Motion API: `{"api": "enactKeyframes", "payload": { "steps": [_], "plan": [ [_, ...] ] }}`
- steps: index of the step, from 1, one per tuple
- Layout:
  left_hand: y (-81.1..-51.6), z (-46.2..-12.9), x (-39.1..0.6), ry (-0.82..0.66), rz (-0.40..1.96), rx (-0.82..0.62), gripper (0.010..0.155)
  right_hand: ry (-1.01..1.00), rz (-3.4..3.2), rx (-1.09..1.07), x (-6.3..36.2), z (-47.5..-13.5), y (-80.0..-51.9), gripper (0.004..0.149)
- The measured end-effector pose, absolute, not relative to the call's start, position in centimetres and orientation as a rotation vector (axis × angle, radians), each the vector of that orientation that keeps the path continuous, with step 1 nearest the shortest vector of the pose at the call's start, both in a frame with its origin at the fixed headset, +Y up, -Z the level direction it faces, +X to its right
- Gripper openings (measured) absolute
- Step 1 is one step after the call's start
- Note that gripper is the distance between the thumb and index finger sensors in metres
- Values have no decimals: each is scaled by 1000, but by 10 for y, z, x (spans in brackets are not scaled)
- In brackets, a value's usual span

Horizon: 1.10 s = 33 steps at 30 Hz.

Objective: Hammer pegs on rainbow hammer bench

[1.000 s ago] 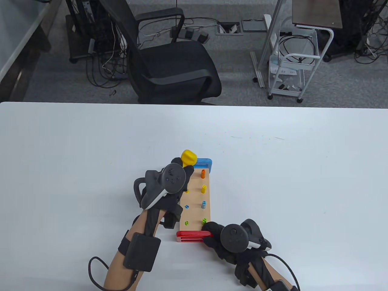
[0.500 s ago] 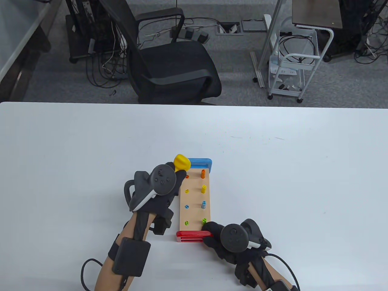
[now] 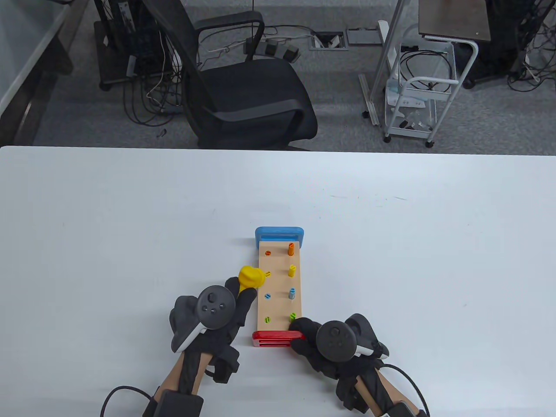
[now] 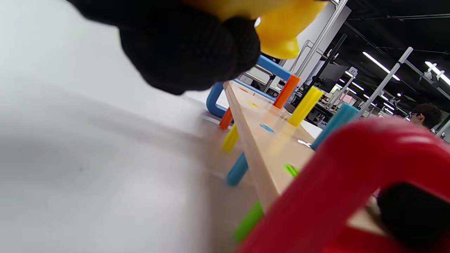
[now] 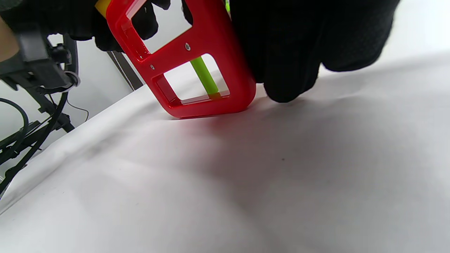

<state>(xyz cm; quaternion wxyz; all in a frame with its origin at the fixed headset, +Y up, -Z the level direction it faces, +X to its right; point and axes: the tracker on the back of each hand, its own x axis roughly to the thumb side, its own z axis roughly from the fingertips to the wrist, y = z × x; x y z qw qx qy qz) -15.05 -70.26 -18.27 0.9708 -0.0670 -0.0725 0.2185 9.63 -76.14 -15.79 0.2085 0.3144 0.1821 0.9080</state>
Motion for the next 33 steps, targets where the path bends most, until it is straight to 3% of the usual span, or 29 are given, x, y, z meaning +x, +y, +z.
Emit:
{"api": "enactKeyframes", "payload": {
  "steps": [6, 11, 16, 20, 28, 33],
  "plan": [
    [-698, -169, -154, -181, 461, -97, 69, 474, 2564, 890, 97, -157, -757, 64],
    [-695, -166, -168, -211, 616, -97, 72, 406, 2606, 867, 97, -155, -738, 70],
    [-690, -162, -165, -293, 776, -110, 72, 142, 2668, 830, 103, -146, -706, 69],
    [-678, -151, -148, -378, 831, -20, 72, -106, 2516, 820, 106, -136, -688, 67],
    [-667, -130, -119, -499, 709, 51, 74, 69, 1935, 764, 91, -131, -699, 60],
    [-667, -128, -113, -533, 656, -22, 73, 88, 1945, 732, 85, -133, -702, 63]
  ]
}}
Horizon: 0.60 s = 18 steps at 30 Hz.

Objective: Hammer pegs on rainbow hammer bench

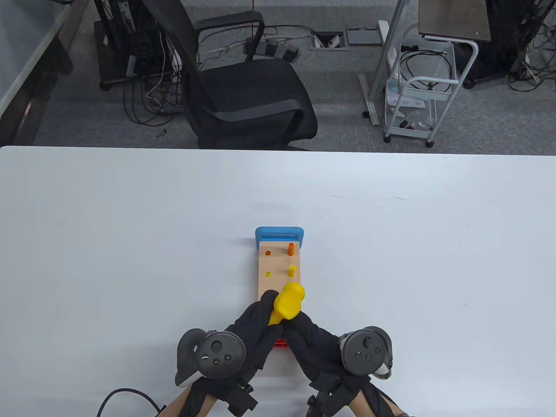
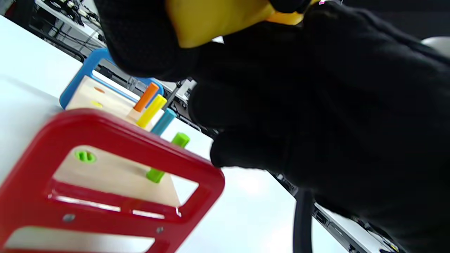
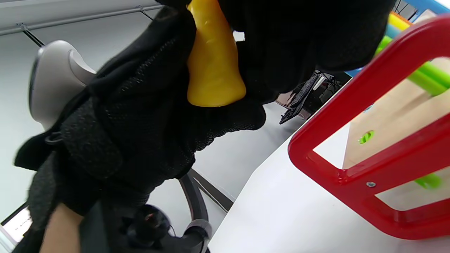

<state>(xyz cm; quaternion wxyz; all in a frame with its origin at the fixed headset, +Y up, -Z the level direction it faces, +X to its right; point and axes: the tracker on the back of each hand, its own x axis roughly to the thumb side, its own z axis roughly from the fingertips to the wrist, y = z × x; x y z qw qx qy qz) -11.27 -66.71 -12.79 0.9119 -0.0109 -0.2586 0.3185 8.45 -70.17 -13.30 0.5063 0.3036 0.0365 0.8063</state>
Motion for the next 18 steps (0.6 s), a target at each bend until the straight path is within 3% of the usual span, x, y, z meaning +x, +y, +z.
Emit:
{"api": "enactKeyframes", "payload": {
  "steps": [11, 18],
  "plan": [
    [-667, -125, -110, -518, 583, 25, 69, 105, 1901, 660, 85, -139, -706, 65],
    [-667, -128, -111, -608, 636, -63, 69, 159, 1865, 660, 83, -140, -707, 68]
  ]
}}
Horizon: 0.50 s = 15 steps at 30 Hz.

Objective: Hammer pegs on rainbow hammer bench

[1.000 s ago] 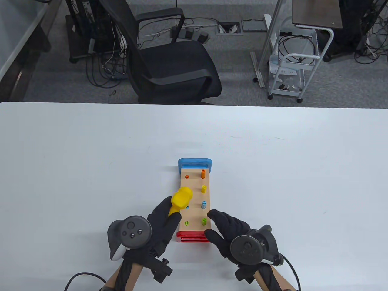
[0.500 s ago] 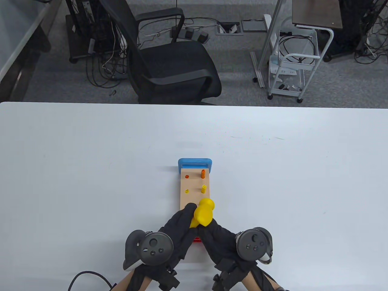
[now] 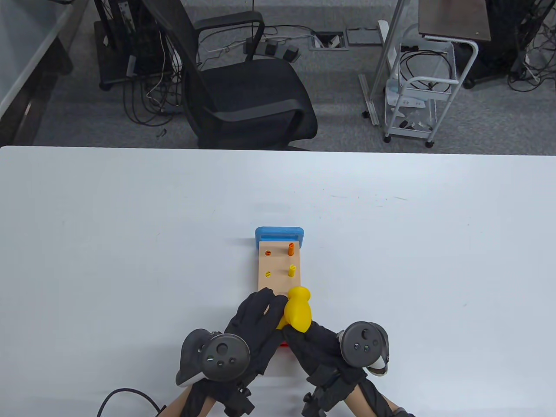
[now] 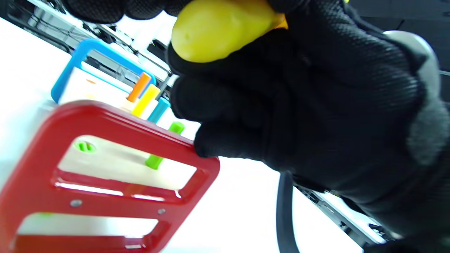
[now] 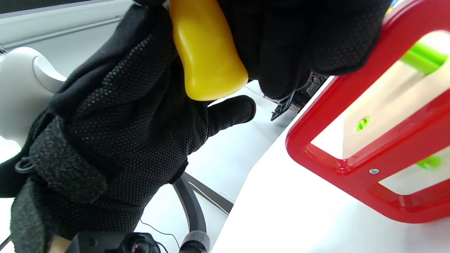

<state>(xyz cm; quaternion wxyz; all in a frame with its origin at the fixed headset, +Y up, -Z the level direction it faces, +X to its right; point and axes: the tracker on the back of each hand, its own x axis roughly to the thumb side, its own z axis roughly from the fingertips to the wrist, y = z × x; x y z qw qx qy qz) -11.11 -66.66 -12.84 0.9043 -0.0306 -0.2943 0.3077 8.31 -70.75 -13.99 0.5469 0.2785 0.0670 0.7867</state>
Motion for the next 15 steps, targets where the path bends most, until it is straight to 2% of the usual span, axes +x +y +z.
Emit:
{"api": "enactKeyframes", "payload": {
  "steps": [7, 11, 15],
  "plan": [
    [-671, -135, -116, -632, 718, -105, 69, 107, 1882, 683, 88, -141, -700, 66],
    [-684, -146, -135, -463, 827, -14, 74, -70, 2117, 688, 107, -146, -685, 67],
    [-700, -155, -147, -285, 619, -90, 73, -62, 2177, 625, 126, -154, -679, 69]
  ]
}}
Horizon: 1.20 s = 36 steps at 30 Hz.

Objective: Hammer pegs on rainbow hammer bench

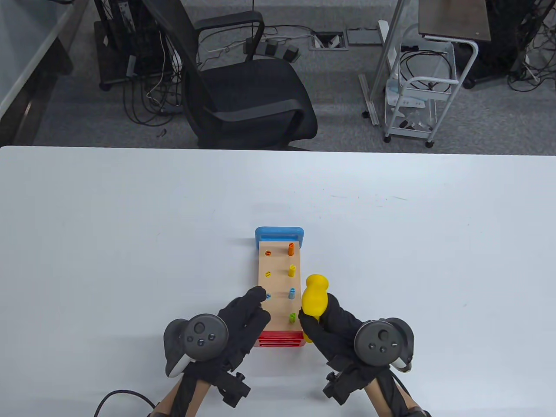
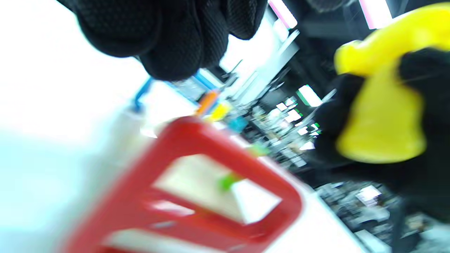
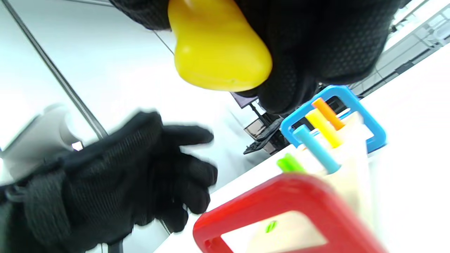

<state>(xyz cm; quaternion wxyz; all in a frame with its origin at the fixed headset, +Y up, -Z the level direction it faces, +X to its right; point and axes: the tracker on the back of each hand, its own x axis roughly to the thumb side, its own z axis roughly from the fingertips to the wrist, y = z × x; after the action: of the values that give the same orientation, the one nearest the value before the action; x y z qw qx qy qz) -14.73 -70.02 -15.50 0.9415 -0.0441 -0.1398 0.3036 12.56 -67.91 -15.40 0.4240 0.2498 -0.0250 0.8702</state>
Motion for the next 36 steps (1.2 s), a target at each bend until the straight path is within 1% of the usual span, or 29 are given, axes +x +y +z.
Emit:
{"api": "enactKeyframes", "payload": {
  "steps": [1, 3, 5, 7, 8, 9, 13, 15, 17, 21, 24, 25, 28, 30, 31, 32, 34, 35, 36],
  "plan": [
    [-706, -158, -147, -271, 569, -155, 74, -56, 2164, 611, 130, -156, -678, 71],
    [-717, -160, -144, -272, 566, -275, 76, -24, 2180, 600, 136, -160, -677, 73],
    [-726, -163, -140, -263, 593, -359, 77, -21, 2232, 577, 141, -164, -677, 71],
    [-735, -165, -136, -266, 565, -455, 79, -73, 2281, 544, 147, -166, -679, 68],
    [-739, -166, -134, -275, 546, -507, 79, -82, 2300, 538, 149, -167, -680, 66],
    [-742, -166, -134, -289, 542, -528, 76, -81, 2306, 535, 150, -168, -681, 65],
    [-748, -167, -131, -312, 629, -544, 70, -97, 2329, 508, 151, -170, -685, 63],
    [-754, -165, -130, -310, 613, -510, 61, -79, 2385, 503, 151, -171, -686, 64],
    [-758, -162, -130, -309, 629, -425, 59, -92, 2440, 483, 152, -175, -690, 64],
    [-758, -161, -129, -313, 615, -420, 57, -84, 2507, 451, 148, -189, -696, 65],
    [-761, -163, -128, -311, 633, -424, 55, -53, 2643, 513, 135, -207, -692, 64],
    [-761, -163, -129, -311, 643, -433, 55, -111, 2698, 551, 129, -213, -685, 64],
    [-763, -165, -129, -311, 667, -451, 55, -405, 2730, 625, 116, -226, -665, 64],
    [-763, -165, -129, -312, 662, -456, 55, -524, 2687, 612, 110, -234, -661, 64],
    [-763, -165, -129, -311, 660, -456, 55, -541, 2676, 600, 106, -239, -667, 64],
    [-763, -165, -129, -310, 660, -453, 55, -524, 2681, 593, 102, -243, -674, 63],
    [-763, -164, -128, -309, 655, -445, 55, -307, 2816, 616, 88, -256, -698, 63],
    [-763, -164, -128, -308, 652, -440, 55, -29, 2984, 612, 82, -263, -707, 64],
    [-763, -164, -128, -308, 649, -438, 55, -69, 3014, 583, 84, -258, -700, 64]
  ]
}}
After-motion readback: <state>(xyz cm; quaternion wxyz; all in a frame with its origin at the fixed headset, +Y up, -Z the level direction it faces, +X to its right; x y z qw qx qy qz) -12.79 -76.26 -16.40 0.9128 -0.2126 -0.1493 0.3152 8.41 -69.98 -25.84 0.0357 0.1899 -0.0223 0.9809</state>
